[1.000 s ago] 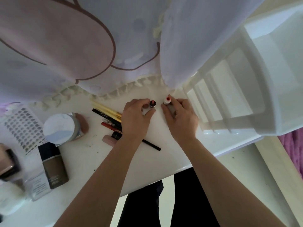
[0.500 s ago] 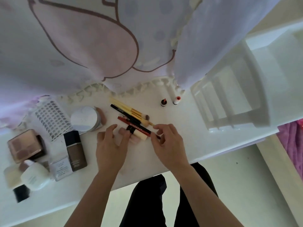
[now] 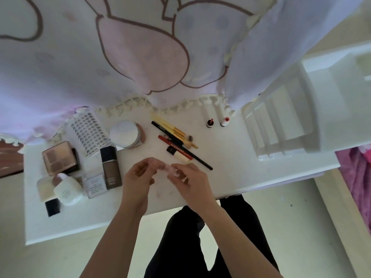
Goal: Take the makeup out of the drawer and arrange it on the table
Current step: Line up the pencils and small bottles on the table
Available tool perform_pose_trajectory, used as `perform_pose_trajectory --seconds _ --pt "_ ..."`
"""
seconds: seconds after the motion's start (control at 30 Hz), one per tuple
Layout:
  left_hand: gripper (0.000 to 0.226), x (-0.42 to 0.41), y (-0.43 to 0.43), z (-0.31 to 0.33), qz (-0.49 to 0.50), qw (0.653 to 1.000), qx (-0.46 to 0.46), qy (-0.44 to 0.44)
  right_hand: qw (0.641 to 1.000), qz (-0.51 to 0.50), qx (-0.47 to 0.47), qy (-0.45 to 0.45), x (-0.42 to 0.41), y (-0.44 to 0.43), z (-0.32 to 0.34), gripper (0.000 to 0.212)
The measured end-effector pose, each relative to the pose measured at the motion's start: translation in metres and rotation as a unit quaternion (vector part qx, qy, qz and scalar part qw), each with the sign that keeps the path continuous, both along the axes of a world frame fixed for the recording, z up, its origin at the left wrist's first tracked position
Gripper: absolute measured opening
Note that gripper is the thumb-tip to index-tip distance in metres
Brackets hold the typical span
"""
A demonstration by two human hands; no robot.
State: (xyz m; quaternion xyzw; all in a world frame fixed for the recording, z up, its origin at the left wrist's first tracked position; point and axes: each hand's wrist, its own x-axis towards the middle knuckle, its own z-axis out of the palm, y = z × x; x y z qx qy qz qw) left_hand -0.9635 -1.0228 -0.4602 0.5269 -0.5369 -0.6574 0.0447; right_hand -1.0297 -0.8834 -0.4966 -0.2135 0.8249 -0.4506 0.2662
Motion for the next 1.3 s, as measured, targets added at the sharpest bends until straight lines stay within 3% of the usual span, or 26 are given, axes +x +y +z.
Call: perform_pose_trajectory --seconds 0.17,0.27,0.43,0.6,0.8,0.9,1.0,1.13,1.3 --pt "0.028 0.002 0.008 0.036 -0.040 0.995 0.083 0.042 0.999 -0.012 -0.028 -0.027 -0.006 0.011 0.035 0.029" --pt "0.033 0.000 0.009 0.054 -0.076 0.990 0.094 0.070 0.997 -0.032 0.008 -0.070 -0.018 0.019 0.055 0.023" --pt "0.040 -0.003 0.010 0.087 -0.227 0.973 -0.013 0.047 0.963 -0.174 -0.040 -0.203 -0.042 0.024 0.096 0.026" --pt "0.028 -0.003 0.017 0.111 -0.231 0.968 -0.060 0.073 0.974 -0.058 0.000 -0.217 -0.043 0.022 0.131 0.053" --pt "0.027 0.009 0.027 0.120 -0.168 0.977 -0.016 0.132 0.965 -0.041 -0.058 -0.253 -0.036 0.022 0.143 0.047" --pt "0.014 0.010 0.033 0.114 -0.210 0.962 -0.143 0.098 0.960 -0.013 -0.058 -0.273 -0.033 0.019 0.145 0.038" --pt "0.030 0.007 0.042 0.109 -0.206 0.956 -0.188 0.092 0.949 -0.019 -0.074 -0.307 -0.029 0.014 0.143 0.023" --pt "0.038 -0.005 0.043 0.112 -0.191 0.960 -0.200 0.044 0.957 -0.049 -0.078 -0.273 -0.023 0.010 0.144 0.019" --pt "0.030 -0.011 0.039 0.118 -0.129 0.990 -0.033 0.057 0.991 0.035 -0.033 -0.122 -0.021 0.010 0.136 0.012"
